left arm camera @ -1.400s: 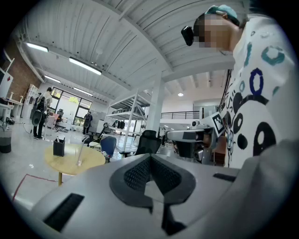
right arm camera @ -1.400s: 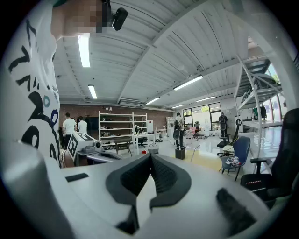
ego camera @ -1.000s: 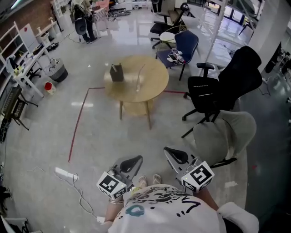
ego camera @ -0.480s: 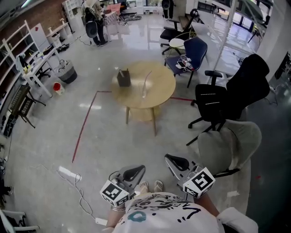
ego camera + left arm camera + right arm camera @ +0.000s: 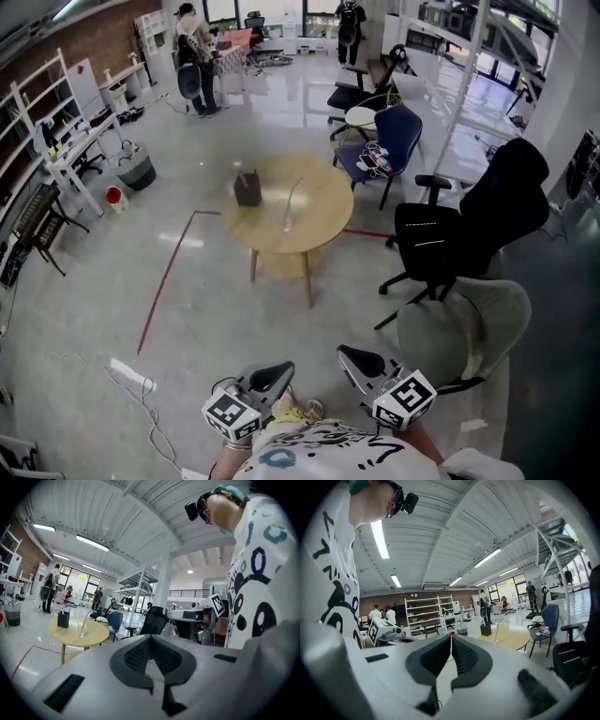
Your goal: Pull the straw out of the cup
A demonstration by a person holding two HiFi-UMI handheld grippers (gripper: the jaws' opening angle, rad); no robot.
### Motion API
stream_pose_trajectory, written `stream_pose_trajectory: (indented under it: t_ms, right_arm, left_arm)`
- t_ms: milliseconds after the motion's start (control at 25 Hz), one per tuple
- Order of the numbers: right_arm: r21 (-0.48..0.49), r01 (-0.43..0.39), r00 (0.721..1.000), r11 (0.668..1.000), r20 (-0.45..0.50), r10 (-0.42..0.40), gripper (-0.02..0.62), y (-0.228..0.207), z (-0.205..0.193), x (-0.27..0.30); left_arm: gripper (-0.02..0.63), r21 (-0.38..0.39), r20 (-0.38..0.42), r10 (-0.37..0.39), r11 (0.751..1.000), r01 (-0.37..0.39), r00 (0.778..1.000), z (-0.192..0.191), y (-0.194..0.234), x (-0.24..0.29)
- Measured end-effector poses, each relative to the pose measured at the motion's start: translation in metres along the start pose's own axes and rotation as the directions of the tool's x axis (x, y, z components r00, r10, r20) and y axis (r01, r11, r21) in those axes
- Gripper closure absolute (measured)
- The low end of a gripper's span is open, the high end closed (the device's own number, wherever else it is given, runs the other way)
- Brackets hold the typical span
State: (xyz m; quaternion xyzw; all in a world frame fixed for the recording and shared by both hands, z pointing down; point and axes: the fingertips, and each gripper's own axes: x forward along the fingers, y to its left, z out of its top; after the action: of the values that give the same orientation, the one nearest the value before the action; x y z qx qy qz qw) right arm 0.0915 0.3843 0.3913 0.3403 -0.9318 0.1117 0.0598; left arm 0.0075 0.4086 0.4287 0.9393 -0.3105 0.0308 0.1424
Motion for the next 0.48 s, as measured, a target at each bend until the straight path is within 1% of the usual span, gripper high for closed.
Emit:
stream_pose_trajectory:
  t_ms: [80,240,480]
  right_arm:
    - [-0.004,-0.015,1.000,1.000,0.000,0.015,0.569,-0.002,0.003,0.009]
    - [-0.049,-0.029,1.000,0.998,0.010,0.030,0.569,-0.012,0.011,0.030]
    - [-0.044,-0.014,1.000,0.999,0.018,0.015,0.569,-0.034,0.027,0.072]
  left_arm:
    - [0.591,-0.007,0.008,0.007,1.000,-0.007,1.000,0.001,0.007,0.003]
    - [0.591,0.003,0.004,-0.007,1.000,0.007,1.000,0.004,0.021,0.010]
    - [0.591,0.034,0.020,0.000,0.999,0.000,1.000,0.026,0.076,0.023]
